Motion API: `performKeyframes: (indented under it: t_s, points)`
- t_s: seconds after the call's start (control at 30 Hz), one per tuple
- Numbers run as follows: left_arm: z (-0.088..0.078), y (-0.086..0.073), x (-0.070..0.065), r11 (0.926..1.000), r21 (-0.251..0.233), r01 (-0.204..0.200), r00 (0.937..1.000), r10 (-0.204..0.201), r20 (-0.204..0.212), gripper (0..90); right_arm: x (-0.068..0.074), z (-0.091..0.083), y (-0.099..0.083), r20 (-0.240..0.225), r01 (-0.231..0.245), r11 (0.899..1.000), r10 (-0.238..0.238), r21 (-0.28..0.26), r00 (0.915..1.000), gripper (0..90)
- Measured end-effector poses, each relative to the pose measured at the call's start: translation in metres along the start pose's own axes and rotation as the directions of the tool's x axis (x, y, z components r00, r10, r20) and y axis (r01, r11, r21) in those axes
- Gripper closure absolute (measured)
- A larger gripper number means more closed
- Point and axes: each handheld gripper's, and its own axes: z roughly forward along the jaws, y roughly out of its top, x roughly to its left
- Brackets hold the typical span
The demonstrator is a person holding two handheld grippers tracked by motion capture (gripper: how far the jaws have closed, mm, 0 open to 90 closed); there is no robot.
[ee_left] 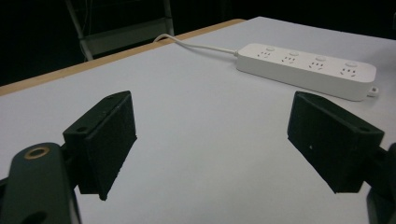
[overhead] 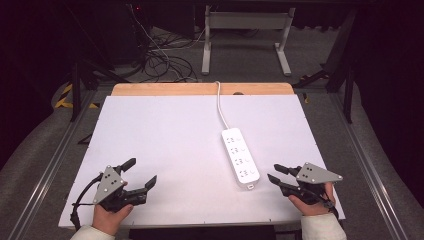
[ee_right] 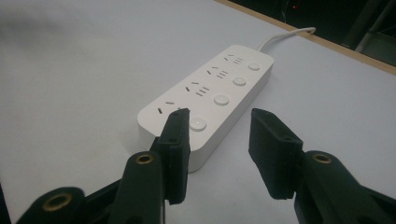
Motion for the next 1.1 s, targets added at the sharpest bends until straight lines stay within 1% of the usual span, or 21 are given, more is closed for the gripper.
performKeyframes:
  t_s: [0.07,0.2,0.23,0.27,0.3,0.33,0.4,0.5,0.57,0.6,0.63,0.67,0.77,0.9,0.93,1.1]
  points:
    - [0.000,0.000,0.001,1.0000,0.002,0.008,0.9999,-0.008,0.008,16.2,0.001,0.000,0.001,0.002,0.003,1.000,-0.003,0.000,1.0000,58.8]
    - [-0.001,0.000,-0.001,1.0000,-0.002,0.006,1.0000,-0.006,0.005,16.1,0.001,0.000,0.001,0.002,0.005,1.000,-0.005,0.004,1.0000,58.2]
    - [-0.001,0.001,-0.001,1.0000,-0.002,-0.008,1.0000,0.008,0.001,16.2,0.001,-0.001,0.001,0.003,0.005,1.000,-0.005,0.007,1.0000,58.1]
    - [-0.001,0.001,-0.001,1.0000,-0.002,-0.008,1.0000,0.008,0.001,16.2,0.001,-0.001,0.001,0.003,0.005,1.000,-0.005,0.008,1.0000,57.7]
    - [-0.001,0.001,-0.001,0.9996,-0.005,-0.027,0.9996,0.027,-0.008,16.2,0.000,-0.001,0.001,0.003,0.003,1.000,-0.003,0.009,1.0000,57.1]
    - [-0.001,0.001,-0.003,0.9986,0.003,-0.052,0.9983,0.052,-0.026,16.2,0.000,-0.001,0.001,0.003,0.002,1.000,-0.002,0.015,1.0000,56.2]
    - [-0.002,0.001,-0.004,0.9979,0.004,-0.065,0.9974,0.065,-0.031,16.2,0.000,-0.001,0.002,0.008,-0.007,1.000,0.007,0.024,0.9999,54.7]
    - [-0.002,0.001,-0.002,0.9989,0.002,-0.046,0.9985,0.046,-0.028,16.1,0.000,-0.001,0.002,0.011,-0.008,1.000,0.008,0.027,0.9999,52.9]
    - [-0.002,0.001,-0.002,0.9990,0.003,-0.044,0.9986,0.044,-0.029,16.1,0.000,-0.001,0.002,0.012,-0.010,1.000,0.010,0.022,0.9999,51.9]
    - [-0.003,0.001,0.000,0.9987,0.009,-0.049,0.9984,0.050,-0.026,16.1,0.000,0.000,0.002,0.012,-0.008,1.000,0.008,0.016,0.9999,51.5]
    - [-0.003,0.001,-0.001,0.9994,0.000,-0.033,0.9990,0.033,-0.031,16.1,0.000,-0.001,0.003,0.012,-0.009,1.000,0.009,0.016,0.9999,51.1]
    - [-0.003,0.001,-0.001,0.9995,0.000,-0.032,0.9990,0.032,-0.031,16.1,0.000,-0.001,0.003,0.012,-0.012,1.000,0.011,0.016,0.9999,50.7]
    - [-0.003,0.001,-0.001,0.9993,0.001,-0.037,0.9987,0.037,-0.034,16.1,0.001,-0.001,0.005,0.014,-0.009,1.000,0.009,0.021,0.9999,50.1]
    - [-0.004,0.002,-0.002,0.9992,0.002,-0.041,0.9985,0.041,-0.036,16.1,0.002,-0.001,0.008,0.009,-0.006,1.000,0.006,0.011,0.9999,49.4]
    - [-0.003,0.002,-0.002,0.9992,0.002,-0.041,0.9985,0.041,-0.036,16.1,0.002,-0.001,0.009,0.008,0.003,1.000,-0.003,0.011,1.0000,49.4]
    - [-0.004,0.002,-0.001,0.9991,0.002,-0.043,0.9984,0.043,-0.037,16.1,0.003,-0.001,0.012,0.007,0.003,1.000,-0.003,0.023,1.0000,49.1]
